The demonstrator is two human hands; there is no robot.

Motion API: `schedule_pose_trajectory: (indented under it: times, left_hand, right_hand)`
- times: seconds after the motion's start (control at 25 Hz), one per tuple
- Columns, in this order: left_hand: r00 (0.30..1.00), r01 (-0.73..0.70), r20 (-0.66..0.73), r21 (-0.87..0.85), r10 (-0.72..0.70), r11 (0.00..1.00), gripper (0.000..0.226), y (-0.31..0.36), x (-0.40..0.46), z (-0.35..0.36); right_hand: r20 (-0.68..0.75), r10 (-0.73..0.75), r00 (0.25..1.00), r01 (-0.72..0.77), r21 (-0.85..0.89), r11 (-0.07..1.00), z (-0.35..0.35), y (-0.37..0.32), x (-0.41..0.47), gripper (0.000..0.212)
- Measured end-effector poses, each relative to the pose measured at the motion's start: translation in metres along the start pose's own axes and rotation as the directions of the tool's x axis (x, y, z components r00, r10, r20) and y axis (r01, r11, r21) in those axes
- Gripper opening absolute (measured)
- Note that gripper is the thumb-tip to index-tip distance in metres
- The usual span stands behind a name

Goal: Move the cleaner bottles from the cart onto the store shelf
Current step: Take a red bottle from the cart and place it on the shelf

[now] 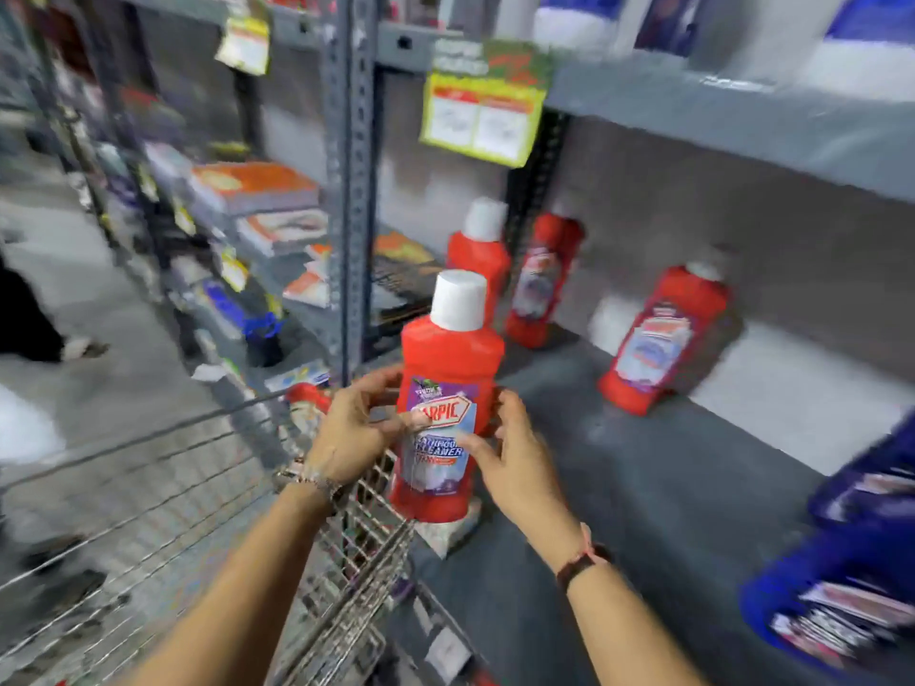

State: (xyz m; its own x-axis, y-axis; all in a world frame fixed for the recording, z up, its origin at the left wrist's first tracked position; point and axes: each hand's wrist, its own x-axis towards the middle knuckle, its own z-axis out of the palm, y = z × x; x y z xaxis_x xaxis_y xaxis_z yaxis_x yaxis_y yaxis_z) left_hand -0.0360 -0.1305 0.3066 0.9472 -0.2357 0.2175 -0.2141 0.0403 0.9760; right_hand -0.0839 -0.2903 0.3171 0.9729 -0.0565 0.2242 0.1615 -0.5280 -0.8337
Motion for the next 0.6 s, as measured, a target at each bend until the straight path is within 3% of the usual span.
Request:
schedule_pose_trajectory:
  times: [0.24,0.44,0.6]
  left_hand:
    - [0.968,-0.142,0.209,0.007,0.138,0.990,0.048,0.031,0.042,0.114]
    - [0.969,-0.114,0.228,0.088,0.092,0.990,0.044,0.012,0.063,0.157]
    - [0.970,-0.098,0.236,0.154,0.060,0.983,0.047,0.013,0.063,0.157]
  right_hand:
    - [-0.375,0.094,0.922,-0.096,0.013,0.995,-0.088,0.026,-0.015,0.040]
    - [-0.437,0.223,0.872,-0.213,0.072,0.974,-0.101,0.058,-0.005,0.046]
    - [-0.477,0.253,0.842,-0.212,0.139,0.967,-0.093,0.062,-0.005,0.054]
